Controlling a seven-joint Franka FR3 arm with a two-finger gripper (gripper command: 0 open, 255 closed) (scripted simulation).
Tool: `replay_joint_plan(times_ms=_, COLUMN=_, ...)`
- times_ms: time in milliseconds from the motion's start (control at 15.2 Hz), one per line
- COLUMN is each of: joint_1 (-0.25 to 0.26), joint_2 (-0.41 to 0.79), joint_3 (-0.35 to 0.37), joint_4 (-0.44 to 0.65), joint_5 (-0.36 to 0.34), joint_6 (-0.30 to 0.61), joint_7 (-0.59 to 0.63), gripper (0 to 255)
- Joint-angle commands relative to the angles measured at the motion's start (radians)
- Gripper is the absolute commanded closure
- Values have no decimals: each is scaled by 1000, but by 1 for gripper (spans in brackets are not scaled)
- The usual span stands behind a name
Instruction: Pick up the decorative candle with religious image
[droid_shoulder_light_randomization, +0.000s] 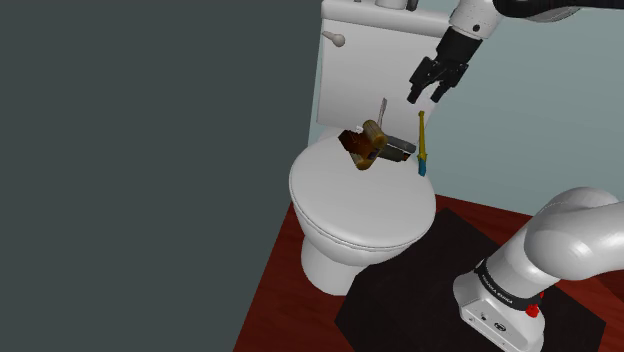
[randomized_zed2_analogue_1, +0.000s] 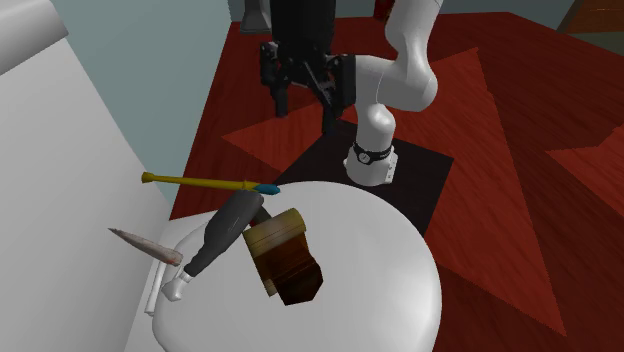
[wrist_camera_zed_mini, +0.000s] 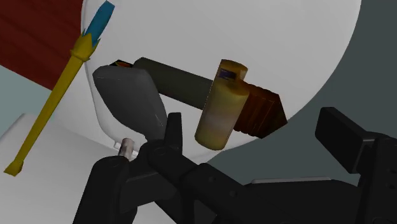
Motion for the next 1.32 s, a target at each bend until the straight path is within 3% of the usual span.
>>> replay_joint_plan(times_ms=0, joint_1=5, joint_2=64, joint_3=-25, joint_4=-4, joint_5=20, joint_6=75, joint_7=-32, gripper=0)
replay_joint_plan(times_ms=396, joint_1=32, joint_2=263, joint_3=-92, joint_4=28, joint_5=112, joint_6=247, joint_7=-137, gripper=0)
replay_joint_plan(times_ms=726, joint_1=61, joint_2=448, joint_3=-142, joint_4=102, joint_5=230, joint_6=350, joint_7=-251, gripper=0)
replay_joint_plan(times_ms=1254, joint_1=67, joint_2=493, joint_3=-144, joint_4=41, joint_5=266, joint_6=449, joint_7=-297, gripper=0)
